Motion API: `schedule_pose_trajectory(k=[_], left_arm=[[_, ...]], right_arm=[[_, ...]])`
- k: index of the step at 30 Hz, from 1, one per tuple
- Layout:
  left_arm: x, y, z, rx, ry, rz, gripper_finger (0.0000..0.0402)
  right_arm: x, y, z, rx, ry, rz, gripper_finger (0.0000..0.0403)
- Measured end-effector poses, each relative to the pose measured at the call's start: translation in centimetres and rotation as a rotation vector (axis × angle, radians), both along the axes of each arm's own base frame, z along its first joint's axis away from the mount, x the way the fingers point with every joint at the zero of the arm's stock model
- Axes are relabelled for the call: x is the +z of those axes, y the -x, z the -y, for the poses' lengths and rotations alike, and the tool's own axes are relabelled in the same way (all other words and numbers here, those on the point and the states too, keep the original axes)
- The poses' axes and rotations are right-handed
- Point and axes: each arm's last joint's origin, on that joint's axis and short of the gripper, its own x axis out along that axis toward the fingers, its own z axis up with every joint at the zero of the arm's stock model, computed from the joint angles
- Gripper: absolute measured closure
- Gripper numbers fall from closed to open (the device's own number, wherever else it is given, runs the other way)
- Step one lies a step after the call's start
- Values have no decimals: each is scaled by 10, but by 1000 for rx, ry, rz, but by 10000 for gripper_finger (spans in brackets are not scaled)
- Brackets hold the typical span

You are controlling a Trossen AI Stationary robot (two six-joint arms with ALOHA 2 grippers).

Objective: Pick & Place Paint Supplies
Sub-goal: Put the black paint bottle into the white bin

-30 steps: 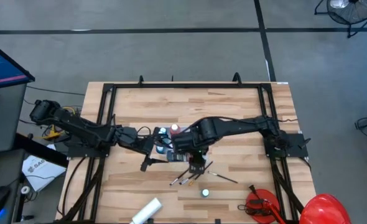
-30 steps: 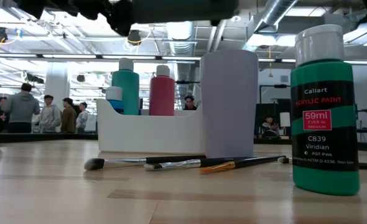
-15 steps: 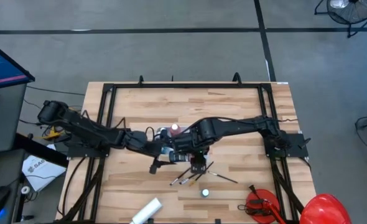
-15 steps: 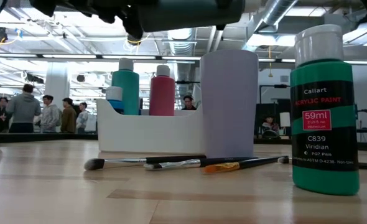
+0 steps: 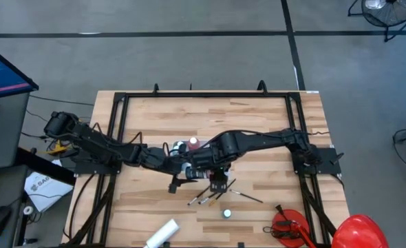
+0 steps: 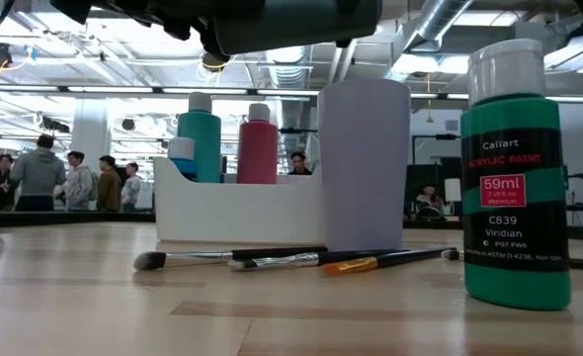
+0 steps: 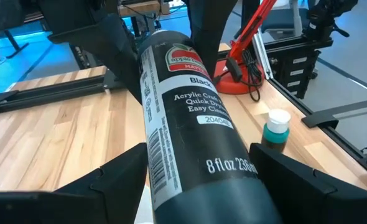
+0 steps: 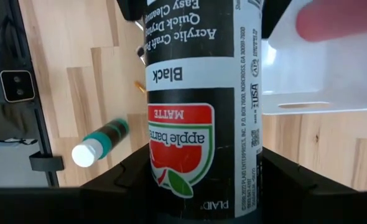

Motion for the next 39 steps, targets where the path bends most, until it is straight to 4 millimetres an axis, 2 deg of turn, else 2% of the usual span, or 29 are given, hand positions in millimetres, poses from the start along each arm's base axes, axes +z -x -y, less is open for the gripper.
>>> schedule_pose_trajectory(k=[11,22,27,33,39], left_arm=[[1,-1,-1,28,-12,9,137],[0,-1,-2,71,-18,5,221],[3,1,-1,68,-9,7,230],[17,13,2,48,8,62,231],[31,40,-5,70,54,148,231]], right_arm=[[1,-5,3,2,-1,51,201],[1,-5,4,-10,0,50,200],[4,-6,6,-12,-6,66,188],[31,2,0,-1,44,216,174],[77,22,-9,7,156,485,176]])
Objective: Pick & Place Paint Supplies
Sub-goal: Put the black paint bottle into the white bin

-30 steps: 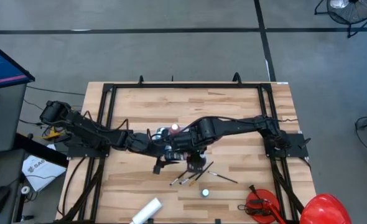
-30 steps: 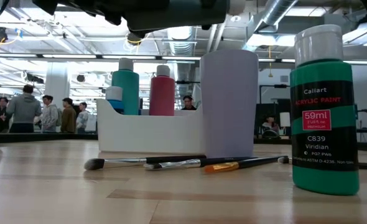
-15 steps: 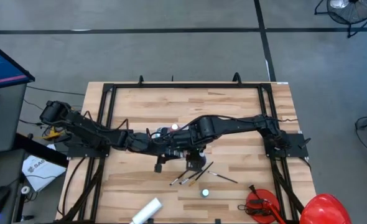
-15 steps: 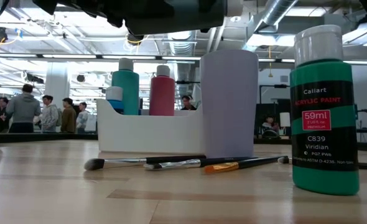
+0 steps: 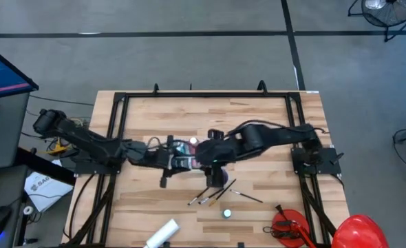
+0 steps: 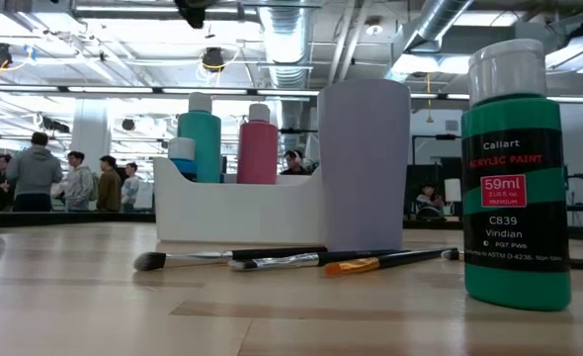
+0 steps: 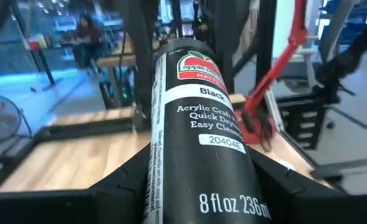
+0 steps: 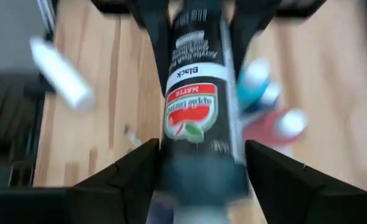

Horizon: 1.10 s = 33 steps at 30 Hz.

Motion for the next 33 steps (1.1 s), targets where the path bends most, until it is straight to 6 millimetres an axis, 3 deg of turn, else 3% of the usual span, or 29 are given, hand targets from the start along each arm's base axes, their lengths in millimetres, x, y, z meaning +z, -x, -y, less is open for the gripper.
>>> schedule_pose_trajectory(k=[4,6,9,12,16,20,24,28,33], left_arm=[[-13,19,-4,-28,-10,-60,231],[-5,26,-7,-26,14,14,231],[5,36,-10,-6,42,96,232],[-3,43,-10,-39,47,102,232],[6,53,-11,-71,103,267,232],[-5,62,-14,-75,121,322,232],[-2,72,-17,-82,147,422,232],[-6,78,-19,-81,147,424,232],[-7,83,-23,-32,150,445,232]], right_arm=[[35,16,-7,27,63,202,176],[44,17,-11,48,82,276,175],[50,15,-19,89,91,352,175],[58,14,-24,139,117,438,177],[65,6,-32,192,146,551,179],[61,-2,-41,273,172,609,180],[49,-12,-42,309,150,644,180],[27,-22,-28,281,153,608,180],[3,-6,-3,215,119,647,189]])
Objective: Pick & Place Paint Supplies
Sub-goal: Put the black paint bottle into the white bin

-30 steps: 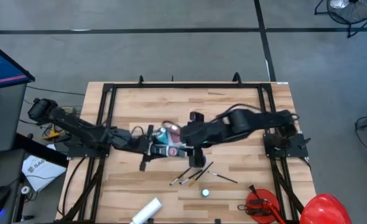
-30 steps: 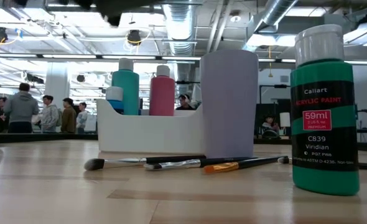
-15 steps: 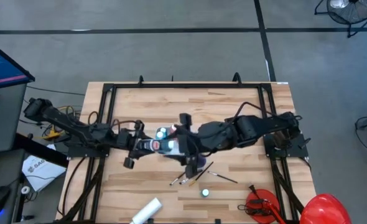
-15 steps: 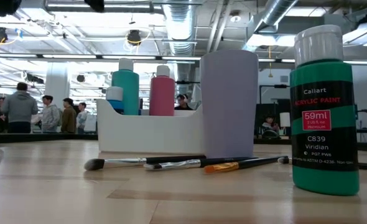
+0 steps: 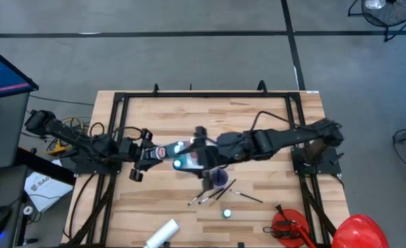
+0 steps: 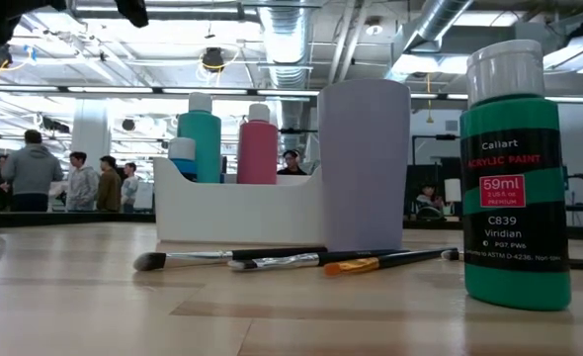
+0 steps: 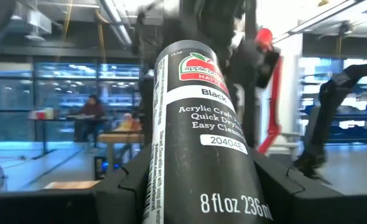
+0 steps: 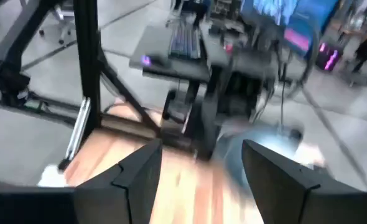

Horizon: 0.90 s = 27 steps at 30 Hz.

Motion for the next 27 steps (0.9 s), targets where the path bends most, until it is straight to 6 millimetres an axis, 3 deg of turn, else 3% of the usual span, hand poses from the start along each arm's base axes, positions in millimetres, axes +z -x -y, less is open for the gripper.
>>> schedule_pose_trajectory(k=[4,7,10,13,18,22,27], left_arm=[[2,6,-1,5,-11,38,232],[1,7,-2,7,-29,46,232],[5,9,-2,-14,-19,116,232],[4,8,-1,-29,-16,150,232],[0,2,2,-37,-19,160,232],[-6,-7,5,-43,-19,160,232],[-11,-16,9,-43,-6,207,232]], right_arm=[[-26,35,21,-50,-64,146,211],[-40,69,35,-69,-144,429,230],[-76,86,48,-77,-236,636,244],[-113,85,54,-96,-269,726,248],[-128,73,48,-44,-279,813,239],[-114,54,42,-35,-273,774,224],[-93,31,34,-35,-229,560,209]])
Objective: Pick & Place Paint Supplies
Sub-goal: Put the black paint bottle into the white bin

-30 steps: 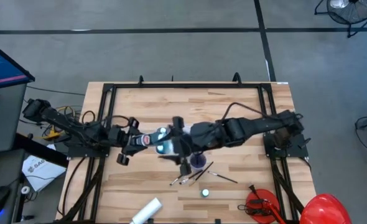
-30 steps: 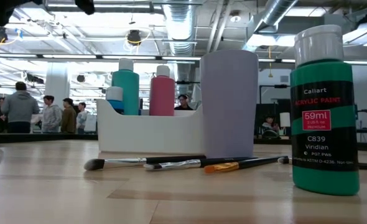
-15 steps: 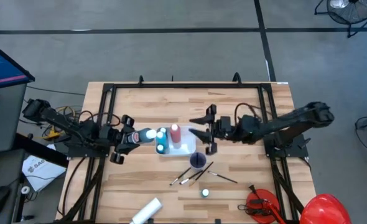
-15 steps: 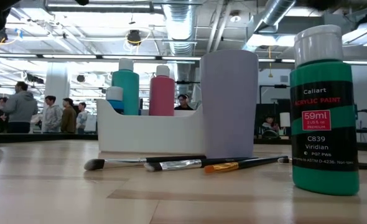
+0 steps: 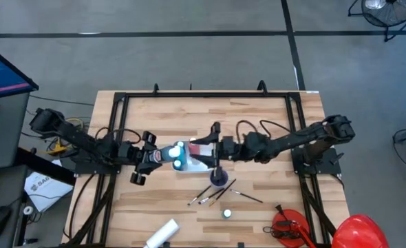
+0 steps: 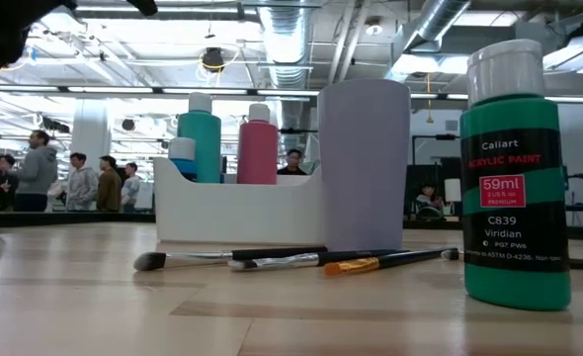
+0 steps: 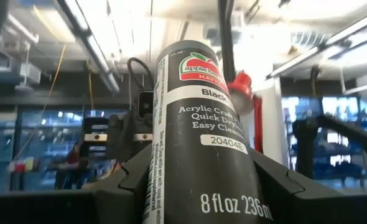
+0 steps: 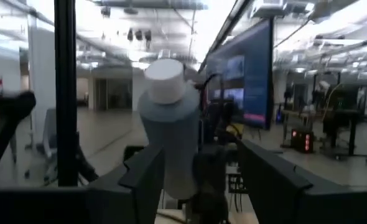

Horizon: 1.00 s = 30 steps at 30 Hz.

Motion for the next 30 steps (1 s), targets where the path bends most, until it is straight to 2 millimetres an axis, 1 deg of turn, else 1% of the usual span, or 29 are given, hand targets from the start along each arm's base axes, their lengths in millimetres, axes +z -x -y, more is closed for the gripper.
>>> schedule_pose_trajectory(k=[2,4,7,10,14,17,20,24,27,28,30], left_arm=[[2,0,1,-24,5,61,230],[5,2,1,-53,5,138,230],[6,-1,1,-34,-33,136,231],[7,-3,-4,-2,-31,146,230],[18,-7,-7,-5,-37,189,227],[23,-8,-6,-36,-59,216,228],[24,-8,-6,-41,-71,221,228],[24,-8,-6,-51,-76,226,228],[24,-7,-5,-59,-76,227,227],[24,-7,-5,-59,-76,226,227],[24,-7,-5,-65,-70,225,227]], right_arm=[[16,-4,-3,8,-5,-3,206],[29,-4,-5,15,-15,2,203],[40,-6,-8,17,-5,19,202],[51,-7,-9,12,20,30,202],[63,-12,-8,3,61,-85,205],[82,-14,-6,-2,65,-149,207],[98,-13,-6,3,53,-157,206],[110,-11,-7,9,48,-134,204],[118,-9,-7,19,58,-173,204],[120,-8,-8,22,65,-199,204],[116,-16,-12,23,98,-235,203]])
